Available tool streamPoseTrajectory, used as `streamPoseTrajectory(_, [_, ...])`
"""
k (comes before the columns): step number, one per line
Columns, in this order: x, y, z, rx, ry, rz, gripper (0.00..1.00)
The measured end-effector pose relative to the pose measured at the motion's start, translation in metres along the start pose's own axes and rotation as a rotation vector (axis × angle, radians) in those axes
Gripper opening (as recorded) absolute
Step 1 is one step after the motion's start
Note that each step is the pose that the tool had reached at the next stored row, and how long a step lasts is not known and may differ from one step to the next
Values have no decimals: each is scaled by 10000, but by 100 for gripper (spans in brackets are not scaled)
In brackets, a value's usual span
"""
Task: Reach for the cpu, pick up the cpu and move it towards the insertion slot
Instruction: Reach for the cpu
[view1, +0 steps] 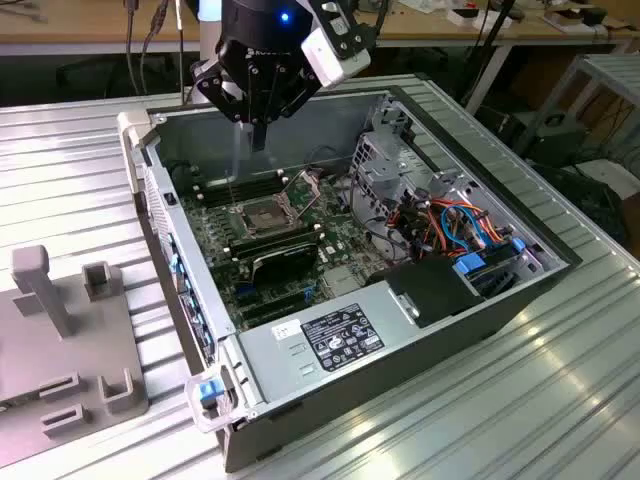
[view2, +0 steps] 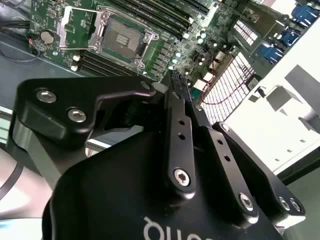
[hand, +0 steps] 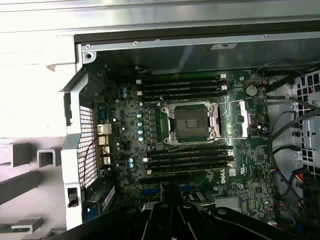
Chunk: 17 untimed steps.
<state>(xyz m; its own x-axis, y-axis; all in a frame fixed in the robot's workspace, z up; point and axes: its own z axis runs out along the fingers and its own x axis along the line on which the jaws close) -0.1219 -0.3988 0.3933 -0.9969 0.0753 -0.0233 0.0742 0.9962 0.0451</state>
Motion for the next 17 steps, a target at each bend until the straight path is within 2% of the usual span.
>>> streamPoseTrajectory(3, [0,0,0,0,0,-1,11])
streamPoseTrajectory(17, [85,-6,0,-2,5,-1,11])
